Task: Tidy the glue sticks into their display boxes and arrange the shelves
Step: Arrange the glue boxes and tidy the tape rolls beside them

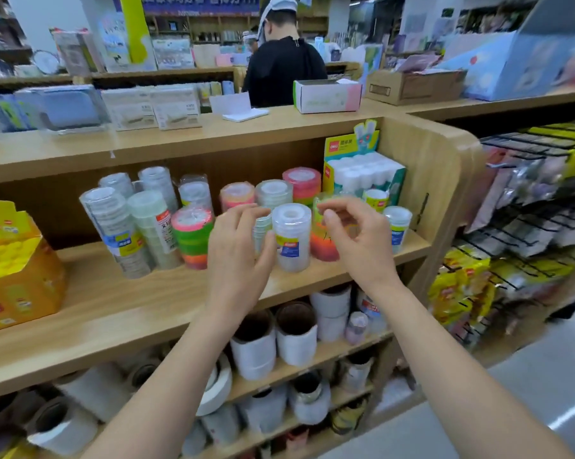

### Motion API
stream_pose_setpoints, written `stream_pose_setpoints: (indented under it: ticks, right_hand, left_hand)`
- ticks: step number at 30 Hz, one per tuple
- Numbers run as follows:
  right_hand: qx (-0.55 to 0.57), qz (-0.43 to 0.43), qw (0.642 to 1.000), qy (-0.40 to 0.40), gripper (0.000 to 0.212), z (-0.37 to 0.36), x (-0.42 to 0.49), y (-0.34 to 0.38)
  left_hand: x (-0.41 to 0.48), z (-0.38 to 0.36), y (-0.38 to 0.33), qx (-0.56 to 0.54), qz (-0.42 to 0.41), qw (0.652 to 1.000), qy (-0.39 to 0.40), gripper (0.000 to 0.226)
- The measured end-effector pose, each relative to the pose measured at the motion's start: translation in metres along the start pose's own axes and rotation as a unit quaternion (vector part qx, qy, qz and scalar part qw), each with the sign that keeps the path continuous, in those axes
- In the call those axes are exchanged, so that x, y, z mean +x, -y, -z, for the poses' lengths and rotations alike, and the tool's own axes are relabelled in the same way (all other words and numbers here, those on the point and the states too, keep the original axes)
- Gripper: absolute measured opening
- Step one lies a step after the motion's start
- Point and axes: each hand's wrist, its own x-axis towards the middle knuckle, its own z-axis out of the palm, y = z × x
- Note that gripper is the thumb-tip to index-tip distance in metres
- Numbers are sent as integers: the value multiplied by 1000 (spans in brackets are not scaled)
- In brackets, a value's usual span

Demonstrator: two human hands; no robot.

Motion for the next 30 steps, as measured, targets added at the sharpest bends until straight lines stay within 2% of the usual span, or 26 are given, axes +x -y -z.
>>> stream_pose_setpoints:
  ticks: [3, 5, 8, 13, 15, 18, 25, 30]
  right_hand:
    - [-43, -2, 998, -53, 16, 24, 27, -16]
    - [-68, -22, 995, -63, 18, 40, 47, -31]
    - [-140, -100, 985, -8, 32, 57, 73, -61]
    - [-199, -184, 956, 112, 50, 70, 96, -90]
    - [-224, -185, 947, 137, 53, 70, 103, -95]
    - [-244, -181, 944, 129, 52, 68, 111, -100]
    - [-244, -177, 945, 127, 51, 68, 112, -100]
    - [-242, -158, 951, 106, 47, 69, 106, -97]
  left_hand:
    - [38, -13, -22, -66, -16, 997, 38, 36]
    - [66, -25, -36, -107, 7, 991, 81, 36]
    - [106, -48, -50, -139, 67, 979, 136, 44]
    - [142, -84, -60, -113, 129, 965, 196, 64]
    - [148, -92, -57, -96, 140, 960, 221, 76]
    - [155, -99, -51, -104, 156, 950, 249, 89]
    - [160, -112, -46, -41, 113, 948, 295, 88]
    - [154, -115, -39, -19, 92, 952, 291, 83]
